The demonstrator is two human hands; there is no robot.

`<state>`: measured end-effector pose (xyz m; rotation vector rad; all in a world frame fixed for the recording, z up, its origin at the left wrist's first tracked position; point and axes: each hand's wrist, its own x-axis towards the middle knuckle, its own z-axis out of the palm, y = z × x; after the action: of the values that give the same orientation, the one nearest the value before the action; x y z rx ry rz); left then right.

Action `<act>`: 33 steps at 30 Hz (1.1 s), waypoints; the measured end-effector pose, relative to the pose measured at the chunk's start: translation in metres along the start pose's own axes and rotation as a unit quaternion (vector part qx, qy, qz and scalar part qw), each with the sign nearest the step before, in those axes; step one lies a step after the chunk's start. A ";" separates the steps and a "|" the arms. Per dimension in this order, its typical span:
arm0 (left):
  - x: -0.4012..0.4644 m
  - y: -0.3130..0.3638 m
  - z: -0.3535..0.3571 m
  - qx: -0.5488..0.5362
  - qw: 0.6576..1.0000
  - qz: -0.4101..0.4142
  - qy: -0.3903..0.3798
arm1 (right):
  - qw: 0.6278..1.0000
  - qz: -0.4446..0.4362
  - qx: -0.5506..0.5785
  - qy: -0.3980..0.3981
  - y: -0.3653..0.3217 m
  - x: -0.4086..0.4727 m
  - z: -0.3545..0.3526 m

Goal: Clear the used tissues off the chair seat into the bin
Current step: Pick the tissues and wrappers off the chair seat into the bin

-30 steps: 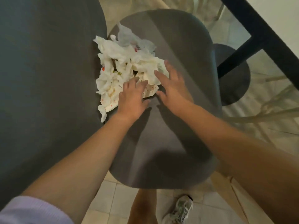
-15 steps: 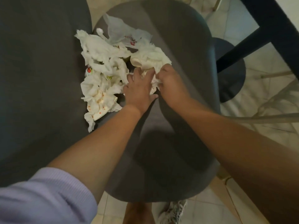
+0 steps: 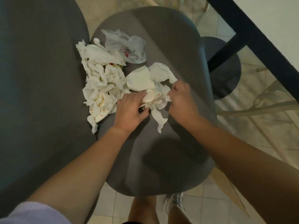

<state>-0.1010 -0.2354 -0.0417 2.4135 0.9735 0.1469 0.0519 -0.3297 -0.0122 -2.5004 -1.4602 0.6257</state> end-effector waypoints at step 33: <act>-0.186 0.106 0.029 -0.067 0.990 0.123 0.017 | 0.982 0.080 0.071 -0.156 0.057 -0.212 0.036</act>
<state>-0.1645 -0.4370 0.0048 2.4033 0.6544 0.3310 -0.0099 -0.5432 -0.0090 -2.5075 -1.2568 1.1546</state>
